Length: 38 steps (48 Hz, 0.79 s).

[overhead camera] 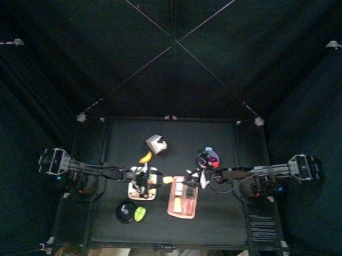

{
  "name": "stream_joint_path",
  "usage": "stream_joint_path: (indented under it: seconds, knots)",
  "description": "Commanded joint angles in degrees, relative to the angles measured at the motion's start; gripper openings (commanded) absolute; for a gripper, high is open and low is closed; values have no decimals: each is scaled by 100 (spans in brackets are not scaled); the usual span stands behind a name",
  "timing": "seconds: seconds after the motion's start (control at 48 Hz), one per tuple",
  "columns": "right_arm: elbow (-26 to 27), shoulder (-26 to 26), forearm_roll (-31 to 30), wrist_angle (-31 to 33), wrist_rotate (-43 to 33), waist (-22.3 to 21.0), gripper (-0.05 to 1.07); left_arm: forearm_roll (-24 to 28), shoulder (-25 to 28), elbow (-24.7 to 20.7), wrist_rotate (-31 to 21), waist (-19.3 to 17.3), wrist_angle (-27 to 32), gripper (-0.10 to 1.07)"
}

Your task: Hand over corn to other hand

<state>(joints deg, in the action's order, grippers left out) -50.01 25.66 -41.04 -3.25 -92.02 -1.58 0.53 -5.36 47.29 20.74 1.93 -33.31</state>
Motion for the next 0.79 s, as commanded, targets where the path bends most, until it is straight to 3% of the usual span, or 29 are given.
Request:
stream_joint_path:
  seconds: [0.0,0.312,0.771]
  knots:
    - [97,70,-9,-35,18,-26,82,-35,105,-343,79,-9,-70,66]
    - [70,53,-18,-26,26,-114,82,-53,501,-800,308,-9,-70,66]
    - [62,-9,-9,0,18,-176,82,-53,580,-888,316,0,-343,66]
